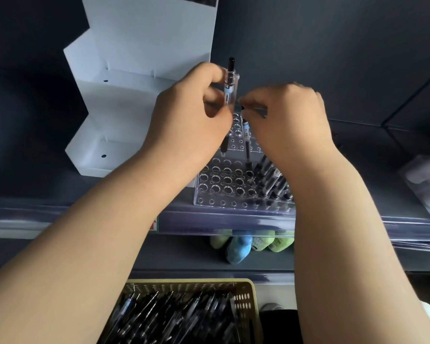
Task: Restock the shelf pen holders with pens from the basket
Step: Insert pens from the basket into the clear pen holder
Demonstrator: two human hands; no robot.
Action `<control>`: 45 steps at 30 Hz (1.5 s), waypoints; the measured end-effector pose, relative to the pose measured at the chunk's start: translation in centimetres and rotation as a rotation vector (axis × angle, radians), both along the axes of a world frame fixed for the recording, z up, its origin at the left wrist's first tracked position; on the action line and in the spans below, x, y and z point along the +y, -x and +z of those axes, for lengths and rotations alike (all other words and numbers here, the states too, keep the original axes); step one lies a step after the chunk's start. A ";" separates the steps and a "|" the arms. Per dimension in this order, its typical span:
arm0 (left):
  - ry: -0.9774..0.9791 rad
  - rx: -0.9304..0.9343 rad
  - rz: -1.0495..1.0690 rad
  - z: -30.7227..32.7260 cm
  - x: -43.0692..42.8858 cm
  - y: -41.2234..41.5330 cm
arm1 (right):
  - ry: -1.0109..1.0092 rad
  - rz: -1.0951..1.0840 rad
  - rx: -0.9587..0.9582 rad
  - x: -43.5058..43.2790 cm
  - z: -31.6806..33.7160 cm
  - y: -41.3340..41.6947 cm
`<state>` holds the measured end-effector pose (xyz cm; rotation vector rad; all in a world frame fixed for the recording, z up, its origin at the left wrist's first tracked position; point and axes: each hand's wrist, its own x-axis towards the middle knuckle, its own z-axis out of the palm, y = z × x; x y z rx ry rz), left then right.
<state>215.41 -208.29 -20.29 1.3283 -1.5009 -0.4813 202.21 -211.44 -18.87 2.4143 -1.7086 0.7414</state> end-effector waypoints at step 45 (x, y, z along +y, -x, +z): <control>-0.054 -0.031 -0.075 -2.0 0.1 3.0 | 0.011 -0.083 0.012 1.0 1.8 2.2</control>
